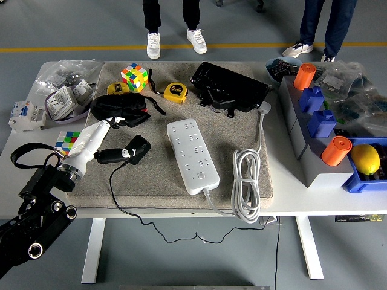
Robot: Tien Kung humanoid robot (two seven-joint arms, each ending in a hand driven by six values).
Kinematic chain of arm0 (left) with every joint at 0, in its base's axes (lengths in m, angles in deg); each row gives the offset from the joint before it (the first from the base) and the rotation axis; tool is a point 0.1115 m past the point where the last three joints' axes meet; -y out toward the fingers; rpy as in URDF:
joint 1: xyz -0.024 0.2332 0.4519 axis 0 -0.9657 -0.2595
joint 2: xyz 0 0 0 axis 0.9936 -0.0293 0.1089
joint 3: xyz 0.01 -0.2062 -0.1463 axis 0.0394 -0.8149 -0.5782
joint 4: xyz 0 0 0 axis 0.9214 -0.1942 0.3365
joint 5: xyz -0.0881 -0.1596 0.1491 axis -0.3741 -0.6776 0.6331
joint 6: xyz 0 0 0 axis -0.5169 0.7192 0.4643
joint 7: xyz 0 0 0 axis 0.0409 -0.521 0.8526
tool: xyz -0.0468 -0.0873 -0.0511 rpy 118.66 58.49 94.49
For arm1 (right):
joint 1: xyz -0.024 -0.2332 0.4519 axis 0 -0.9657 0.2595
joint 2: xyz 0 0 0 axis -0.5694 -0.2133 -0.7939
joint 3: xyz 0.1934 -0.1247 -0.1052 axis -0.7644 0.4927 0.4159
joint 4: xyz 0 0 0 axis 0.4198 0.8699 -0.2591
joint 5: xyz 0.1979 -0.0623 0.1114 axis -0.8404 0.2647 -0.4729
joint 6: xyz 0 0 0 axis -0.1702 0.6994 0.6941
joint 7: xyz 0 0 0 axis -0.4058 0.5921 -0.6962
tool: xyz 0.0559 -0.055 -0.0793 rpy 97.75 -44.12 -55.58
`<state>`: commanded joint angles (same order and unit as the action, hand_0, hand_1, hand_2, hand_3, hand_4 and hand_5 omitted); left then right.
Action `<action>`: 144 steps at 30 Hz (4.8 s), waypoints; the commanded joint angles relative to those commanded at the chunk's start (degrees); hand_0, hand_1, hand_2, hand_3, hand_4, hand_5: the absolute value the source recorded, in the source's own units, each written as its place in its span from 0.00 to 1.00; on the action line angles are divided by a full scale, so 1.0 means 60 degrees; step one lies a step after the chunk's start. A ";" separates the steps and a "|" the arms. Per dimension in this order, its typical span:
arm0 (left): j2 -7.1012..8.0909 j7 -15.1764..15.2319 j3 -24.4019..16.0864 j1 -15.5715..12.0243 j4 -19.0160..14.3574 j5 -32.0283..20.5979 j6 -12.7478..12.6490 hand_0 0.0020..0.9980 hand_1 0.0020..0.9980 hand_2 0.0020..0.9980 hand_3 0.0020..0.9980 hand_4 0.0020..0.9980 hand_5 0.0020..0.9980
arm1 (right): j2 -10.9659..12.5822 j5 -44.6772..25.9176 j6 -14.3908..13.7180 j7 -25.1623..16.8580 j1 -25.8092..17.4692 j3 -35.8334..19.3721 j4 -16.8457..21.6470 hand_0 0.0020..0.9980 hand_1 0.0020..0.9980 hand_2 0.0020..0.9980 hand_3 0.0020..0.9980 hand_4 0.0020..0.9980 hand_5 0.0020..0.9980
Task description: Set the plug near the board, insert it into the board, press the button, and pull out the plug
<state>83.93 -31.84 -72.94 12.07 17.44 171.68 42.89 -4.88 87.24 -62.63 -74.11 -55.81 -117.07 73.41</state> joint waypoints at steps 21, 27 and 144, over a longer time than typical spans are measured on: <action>-0.0408 -0.0734 0.0504 0.0467 0.0809 0.0616 0.0119 0.57 0.60 0.64 0.73 1.00 0.45 | -0.0011 0.0039 -0.0027 -0.0071 -0.0018 -0.0073 0.0029 0.61 0.61 0.56 0.55 0.81 0.32; -0.0471 -0.0693 0.0634 0.0553 0.0928 0.0475 -0.0017 0.42 0.53 0.55 0.68 1.00 0.40 | -0.0032 0.0081 -0.0033 -0.0089 -0.0004 -0.0101 0.0049 0.61 0.61 0.56 0.55 0.81 0.32; -0.0254 0.2271 0.4444 0.3276 0.2340 -0.1459 -0.0180 0.23 0.33 0.40 0.53 0.79 0.14 | 0.0007 0.0368 -0.0033 -0.0396 0.0049 -0.0395 0.0228 0.61 0.60 0.55 0.55 0.79 0.30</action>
<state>82.41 -18.21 -46.27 31.72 31.48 162.93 41.82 -4.84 89.45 -62.82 -76.48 -55.51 -119.43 74.78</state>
